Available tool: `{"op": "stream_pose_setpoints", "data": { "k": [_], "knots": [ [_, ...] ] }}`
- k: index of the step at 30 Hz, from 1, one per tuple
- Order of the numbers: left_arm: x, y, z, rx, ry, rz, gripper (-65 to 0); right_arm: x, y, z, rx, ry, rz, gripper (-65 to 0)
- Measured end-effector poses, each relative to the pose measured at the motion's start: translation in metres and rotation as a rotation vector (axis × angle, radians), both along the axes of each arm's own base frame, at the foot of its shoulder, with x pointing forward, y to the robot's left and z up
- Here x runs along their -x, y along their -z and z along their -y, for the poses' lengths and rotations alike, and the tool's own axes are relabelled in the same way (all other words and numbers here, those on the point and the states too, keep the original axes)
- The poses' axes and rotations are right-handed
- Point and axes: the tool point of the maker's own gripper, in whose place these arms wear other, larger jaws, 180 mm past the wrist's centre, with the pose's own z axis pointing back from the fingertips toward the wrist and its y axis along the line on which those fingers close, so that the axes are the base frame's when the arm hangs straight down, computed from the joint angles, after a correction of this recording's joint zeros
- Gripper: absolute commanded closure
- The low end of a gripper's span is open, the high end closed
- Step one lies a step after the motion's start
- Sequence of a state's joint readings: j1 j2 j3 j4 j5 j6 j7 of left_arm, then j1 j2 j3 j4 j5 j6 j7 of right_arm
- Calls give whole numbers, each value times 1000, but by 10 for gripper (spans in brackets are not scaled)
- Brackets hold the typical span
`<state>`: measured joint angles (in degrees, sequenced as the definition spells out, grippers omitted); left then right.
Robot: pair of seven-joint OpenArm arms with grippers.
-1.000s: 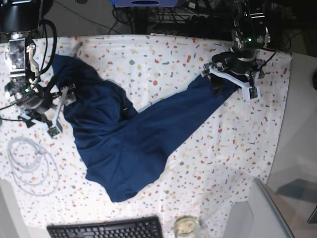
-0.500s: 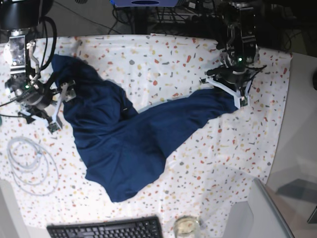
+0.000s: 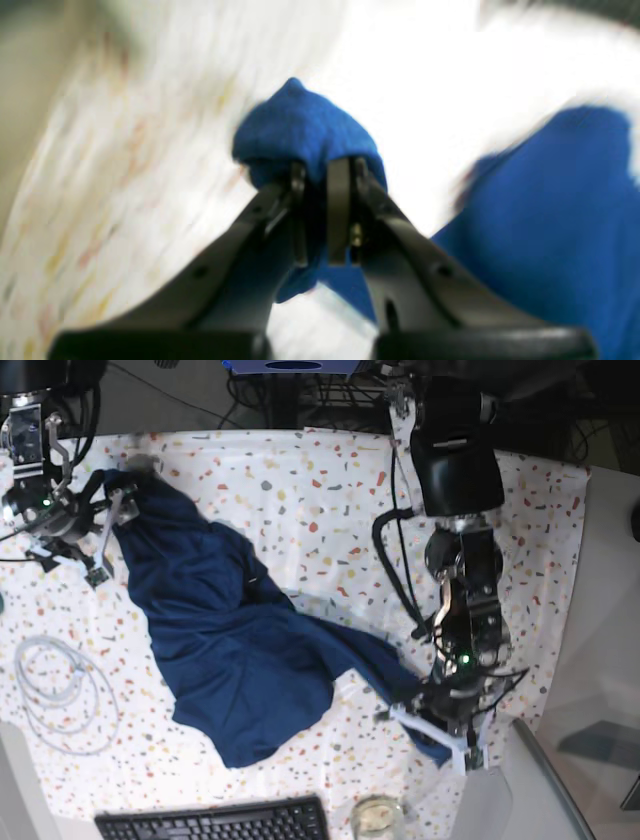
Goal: Layout the t-shirt on the table in an organized manner, then fold the t-shirt properly
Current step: 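Swing the left gripper holding the sleeve across toward the right gripper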
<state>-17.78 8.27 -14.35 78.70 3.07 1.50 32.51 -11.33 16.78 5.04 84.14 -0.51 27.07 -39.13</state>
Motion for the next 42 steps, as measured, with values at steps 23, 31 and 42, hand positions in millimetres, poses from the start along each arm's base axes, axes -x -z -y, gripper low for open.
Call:
{"op": "stream_pose_setpoints", "data": {
  "k": [23,31,42],
  "knots": [
    [-60,-239,294,321,620,440,0,-23,-45,15,9,50,153,-534],
    [66,-168,407,309,1029,361,0,-11,-74,106,79,355,238,-534],
    [200,-17,427,274,1276,28,0,37,-55,166,89,593,172,-534]
  ]
}}
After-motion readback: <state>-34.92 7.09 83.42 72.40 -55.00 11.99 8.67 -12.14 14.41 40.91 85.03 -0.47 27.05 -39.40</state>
